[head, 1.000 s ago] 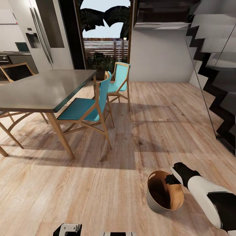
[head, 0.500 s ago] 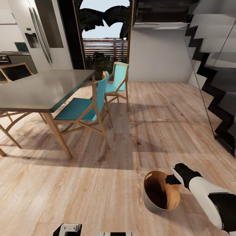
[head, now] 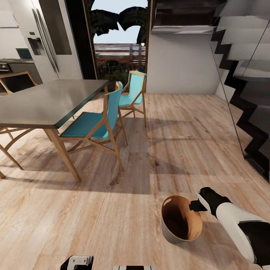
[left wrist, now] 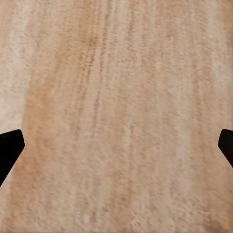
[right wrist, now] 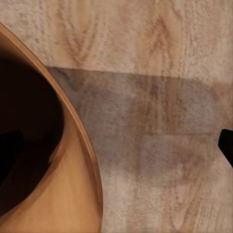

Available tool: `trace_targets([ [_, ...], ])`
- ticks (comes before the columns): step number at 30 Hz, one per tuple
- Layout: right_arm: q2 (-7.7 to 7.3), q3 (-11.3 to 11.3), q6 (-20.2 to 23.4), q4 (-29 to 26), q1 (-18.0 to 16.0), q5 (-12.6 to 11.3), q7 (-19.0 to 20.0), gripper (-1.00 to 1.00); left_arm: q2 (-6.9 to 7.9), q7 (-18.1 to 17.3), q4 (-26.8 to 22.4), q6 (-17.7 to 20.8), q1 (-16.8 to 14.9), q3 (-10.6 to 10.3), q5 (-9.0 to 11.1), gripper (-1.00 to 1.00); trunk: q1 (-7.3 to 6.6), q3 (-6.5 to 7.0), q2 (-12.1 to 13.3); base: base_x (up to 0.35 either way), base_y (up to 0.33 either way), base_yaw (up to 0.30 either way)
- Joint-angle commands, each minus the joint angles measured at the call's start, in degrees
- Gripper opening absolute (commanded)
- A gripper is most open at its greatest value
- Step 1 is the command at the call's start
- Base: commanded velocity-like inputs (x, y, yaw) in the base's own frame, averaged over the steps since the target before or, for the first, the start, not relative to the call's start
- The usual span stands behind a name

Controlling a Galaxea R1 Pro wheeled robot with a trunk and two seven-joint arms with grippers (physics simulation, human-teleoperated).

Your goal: Put the three can of soda from the living room inside the tash can in the kitchen.

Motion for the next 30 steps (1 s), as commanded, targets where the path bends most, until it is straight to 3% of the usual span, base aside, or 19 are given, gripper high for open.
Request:
trace_targets([
  [1,0.00,0.02,-0.01,-0.01,0.00,0.00,0.01,1.00,0.00,0.00,0.01,0.00,0.00,0.01,-0.02,1.00,0.00,0.00,0.00,0.000,-0.008,0.000],
  [22,0.09,0.18,0.01,-0.01,0.02,0.05,0.02,1.00,0.00,0.00,0.00,0.00,0.01,-0.03,-0.05,1.00,0.00,0.00,0.00,0.000,-0.002,0.000],
  [30,0.09,0.18,0.00,0.01,0.02,0.06,0.02,1.00,-0.07,0.00,0.04,0.04,-0.03,-0.05,-0.07,1.00,0.21,-1.77,-0.11,0.000,0.000,0.000],
])
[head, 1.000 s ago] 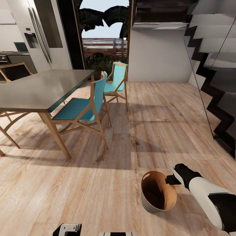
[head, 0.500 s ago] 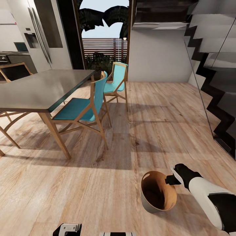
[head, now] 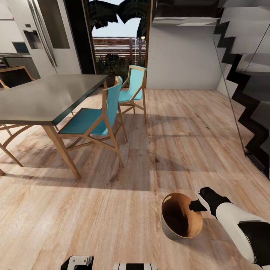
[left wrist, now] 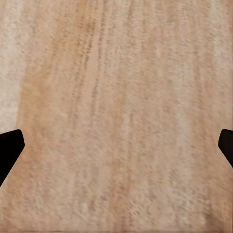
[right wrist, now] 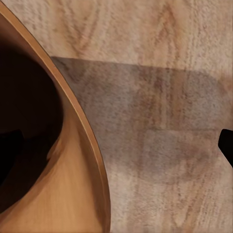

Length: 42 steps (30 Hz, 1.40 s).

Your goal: Put the three can of soda from the living room inside the tash can in the kitchen.

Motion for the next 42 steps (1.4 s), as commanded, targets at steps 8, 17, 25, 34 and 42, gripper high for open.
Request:
trace_targets([
  [8,0.01,0.00,-0.03,0.00,0.00,0.02,0.00,1.00,-0.02,0.00,0.01,-0.04,-0.03,0.00,-0.01,1.00,0.00,-0.01,0.00,0.000,0.000,0.000],
  [17,0.00,0.00,-0.02,0.00,0.00,0.02,0.00,1.00,-0.02,0.00,0.01,-0.04,-0.04,-0.01,-0.01,1.00,0.07,-0.67,-0.04,0.000,0.000,0.000],
  [25,0.00,0.00,-0.01,0.00,0.00,0.03,0.00,1.00,-0.02,0.00,0.01,-0.04,0.00,-0.01,-0.01,1.00,0.10,-0.89,-0.06,0.000,0.000,0.000],
  [34,0.00,0.03,-0.04,0.01,0.03,0.01,0.00,1.00,-0.02,0.00,0.01,-0.04,-0.02,-0.01,-0.01,1.00,0.10,-0.89,-0.06,0.000,0.000,0.000],
  [42,0.00,0.03,-0.05,-0.06,0.35,0.02,0.00,1.00,-0.02,0.00,0.01,-0.04,0.01,-0.01,-0.01,1.00,0.18,-1.56,-0.10,0.000,0.000,0.000],
])
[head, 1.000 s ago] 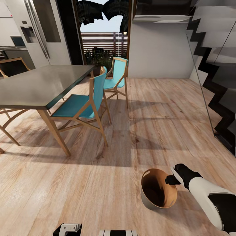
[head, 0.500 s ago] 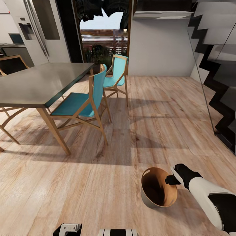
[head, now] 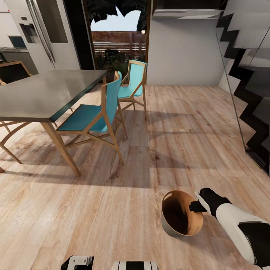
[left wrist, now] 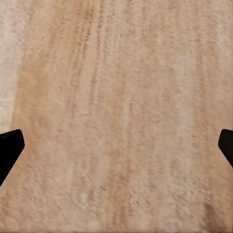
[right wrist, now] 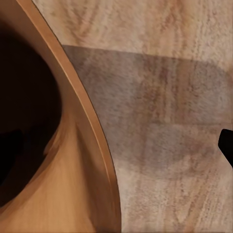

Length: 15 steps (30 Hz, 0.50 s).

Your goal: Put the three can of soda from the living room inside the tash can in the kitchen.

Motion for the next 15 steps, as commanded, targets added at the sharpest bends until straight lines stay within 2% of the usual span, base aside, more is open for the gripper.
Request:
trace_targets([
  [1,0.00,0.01,0.00,-0.01,0.02,0.01,0.00,1.00,0.00,0.00,0.00,0.00,0.00,0.00,0.00,1.00,0.02,-0.23,-0.02,0.000,0.000,0.000],
  [15,0.06,0.06,0.00,-0.02,0.08,0.00,0.00,1.00,0.00,0.00,0.00,0.00,0.00,0.00,0.00,1.00,0.05,-0.45,-0.03,0.000,0.000,0.000],
])
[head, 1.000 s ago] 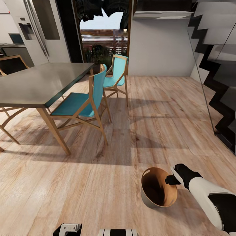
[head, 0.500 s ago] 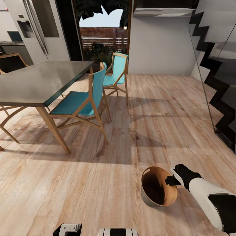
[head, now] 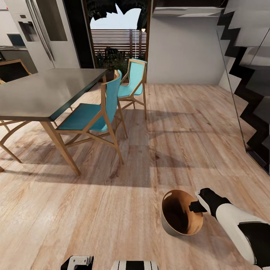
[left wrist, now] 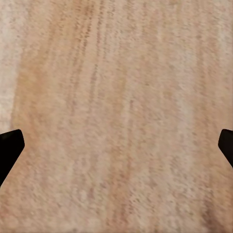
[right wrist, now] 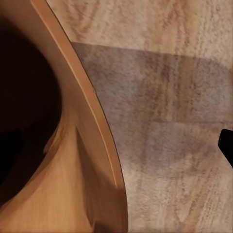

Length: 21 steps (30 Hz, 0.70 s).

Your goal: Put the three can of soda from the living room inside the tash can in the kitchen.

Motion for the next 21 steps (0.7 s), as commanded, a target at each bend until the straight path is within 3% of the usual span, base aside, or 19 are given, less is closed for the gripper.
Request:
trace_targets([
  [1,0.01,0.00,0.00,0.00,0.00,-0.01,0.00,1.00,0.00,0.00,0.00,0.00,-0.01,0.00,0.00,1.00,0.00,0.00,0.00,0.000,0.000,0.000],
  [10,-0.01,0.00,0.00,0.04,0.00,-0.03,0.00,1.00,0.00,0.01,-0.01,0.00,-0.01,0.00,0.00,1.00,0.00,0.00,0.00,0.000,0.000,0.000],
  [11,-0.02,0.00,0.00,0.03,0.00,-0.02,0.00,-1.00,0.00,0.01,-0.01,0.00,-0.01,0.02,0.00,1.00,0.00,0.00,0.00,0.000,0.000,0.000],
  [21,-0.06,-0.02,0.00,0.06,0.06,0.00,0.32,-1.00,0.01,0.02,-0.08,0.00,0.02,0.02,0.06,1.00,0.00,0.00,0.00,0.000,0.000,0.000],
])
